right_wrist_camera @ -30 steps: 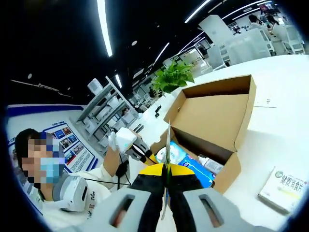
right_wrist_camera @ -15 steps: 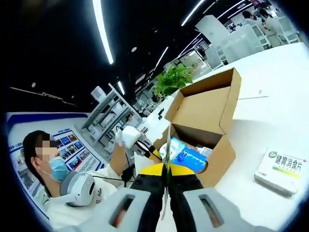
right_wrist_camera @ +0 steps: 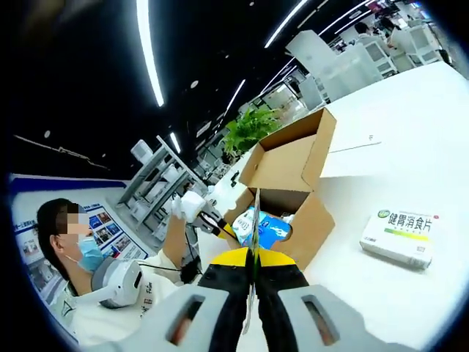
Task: Operate the shoe box by opening the lid, removing the specified soft item, and placing it in the target area until the item is outside and the box remains undamaged.
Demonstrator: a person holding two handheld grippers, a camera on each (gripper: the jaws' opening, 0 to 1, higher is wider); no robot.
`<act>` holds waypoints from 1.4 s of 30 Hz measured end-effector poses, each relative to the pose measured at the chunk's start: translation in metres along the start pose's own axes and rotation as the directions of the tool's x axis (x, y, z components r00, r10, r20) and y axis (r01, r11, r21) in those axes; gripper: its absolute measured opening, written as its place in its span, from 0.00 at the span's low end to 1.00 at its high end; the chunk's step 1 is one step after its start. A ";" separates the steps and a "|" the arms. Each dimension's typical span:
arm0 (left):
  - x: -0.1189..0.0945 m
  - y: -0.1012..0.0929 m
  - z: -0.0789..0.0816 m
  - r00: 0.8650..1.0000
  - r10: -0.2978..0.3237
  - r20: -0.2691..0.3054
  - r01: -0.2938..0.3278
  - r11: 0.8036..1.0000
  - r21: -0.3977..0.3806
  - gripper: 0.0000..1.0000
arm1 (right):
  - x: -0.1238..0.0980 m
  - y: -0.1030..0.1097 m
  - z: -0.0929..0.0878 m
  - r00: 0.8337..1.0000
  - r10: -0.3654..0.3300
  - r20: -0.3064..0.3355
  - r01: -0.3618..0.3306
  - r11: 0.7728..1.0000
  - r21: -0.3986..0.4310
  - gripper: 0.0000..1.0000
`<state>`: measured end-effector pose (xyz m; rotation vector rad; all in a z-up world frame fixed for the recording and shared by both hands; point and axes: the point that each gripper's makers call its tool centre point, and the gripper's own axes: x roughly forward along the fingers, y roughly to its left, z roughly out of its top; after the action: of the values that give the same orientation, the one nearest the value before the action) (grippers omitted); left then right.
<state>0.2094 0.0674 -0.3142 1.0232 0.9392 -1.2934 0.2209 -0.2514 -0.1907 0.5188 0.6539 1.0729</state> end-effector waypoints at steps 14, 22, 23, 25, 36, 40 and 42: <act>0.000 0.000 0.000 1.000 0.002 -0.001 -0.002 1.000 -0.001 0.03 | -0.026 -0.017 -0.030 0.999 -0.039 0.036 0.037 0.997 0.062 0.00; 0.000 0.000 0.000 1.000 0.001 -0.003 -0.001 1.000 -0.002 0.03 | -0.034 -0.038 -0.046 0.986 -0.162 -0.028 0.162 0.987 0.019 0.00; 0.000 0.000 0.000 1.000 0.002 -0.003 -0.002 1.000 0.000 0.03 | -0.035 -0.044 -0.049 0.982 -0.187 -0.038 0.188 0.982 0.014 0.00; 0.000 0.000 0.000 1.000 0.004 0.000 -0.004 1.000 0.000 0.03 | -0.033 -0.051 -0.054 0.980 -0.191 -0.053 0.192 0.981 0.027 0.00; 0.000 -0.001 0.001 1.000 -0.002 -0.004 0.002 1.000 -0.002 0.03 | -0.039 -0.072 -0.075 0.964 -0.235 -0.123 0.243 0.968 0.055 0.00; 0.000 -0.001 0.001 1.000 0.002 -0.001 -0.002 1.000 0.000 0.03 | -0.042 -0.084 -0.086 0.937 -0.288 -0.198 0.296 0.955 0.011 0.00; 0.000 -0.001 0.001 1.000 0.002 0.000 -0.002 1.000 -0.001 0.03 | -0.038 -0.086 -0.089 0.933 -0.294 -0.206 0.299 0.954 -0.007 0.00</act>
<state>0.2085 0.0666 -0.3145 1.0236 0.9386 -1.2913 0.1996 -0.3140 -0.3020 0.3188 0.8979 0.8381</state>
